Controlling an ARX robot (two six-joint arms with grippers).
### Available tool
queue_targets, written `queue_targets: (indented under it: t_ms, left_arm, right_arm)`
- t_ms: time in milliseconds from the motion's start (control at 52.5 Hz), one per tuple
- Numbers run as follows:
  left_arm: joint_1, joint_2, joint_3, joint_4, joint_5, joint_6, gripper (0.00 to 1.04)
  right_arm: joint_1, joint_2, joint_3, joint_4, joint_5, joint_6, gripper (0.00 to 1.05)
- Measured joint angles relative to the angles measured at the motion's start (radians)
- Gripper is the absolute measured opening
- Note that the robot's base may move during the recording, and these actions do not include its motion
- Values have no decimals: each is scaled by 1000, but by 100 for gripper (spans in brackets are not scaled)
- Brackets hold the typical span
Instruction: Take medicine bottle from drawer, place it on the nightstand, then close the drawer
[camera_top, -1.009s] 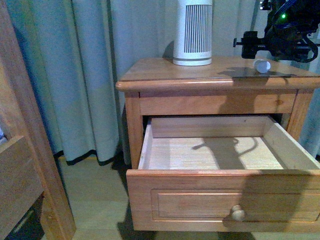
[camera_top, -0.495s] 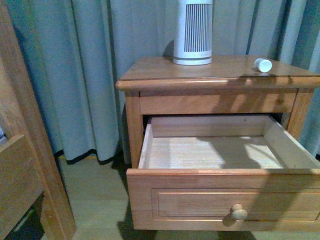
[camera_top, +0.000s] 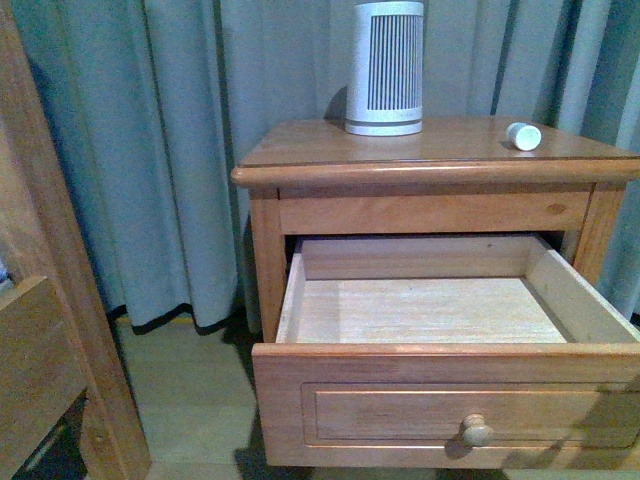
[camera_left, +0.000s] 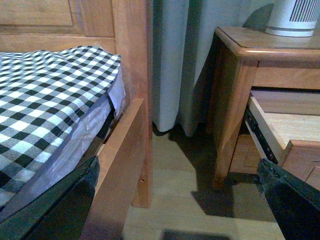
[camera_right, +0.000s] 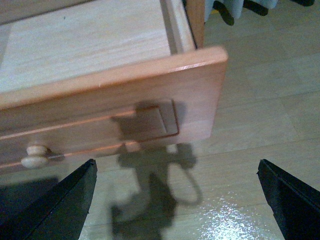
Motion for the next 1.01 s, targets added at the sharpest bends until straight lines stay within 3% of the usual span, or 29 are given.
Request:
queue_targets:
  t_ms: [228, 419, 1009]
  left_arm:
    - [0, 0, 0, 0, 0, 0, 98]
    - [0, 0, 0, 0, 0, 0, 98]
    - [0, 0, 0, 0, 0, 0, 98]
  right_arm:
    - [74, 251, 27, 248, 67, -4, 98]
    - [103, 464, 200, 290, 96, -3, 98]
    - [27, 853, 1025, -61, 174, -119, 98]
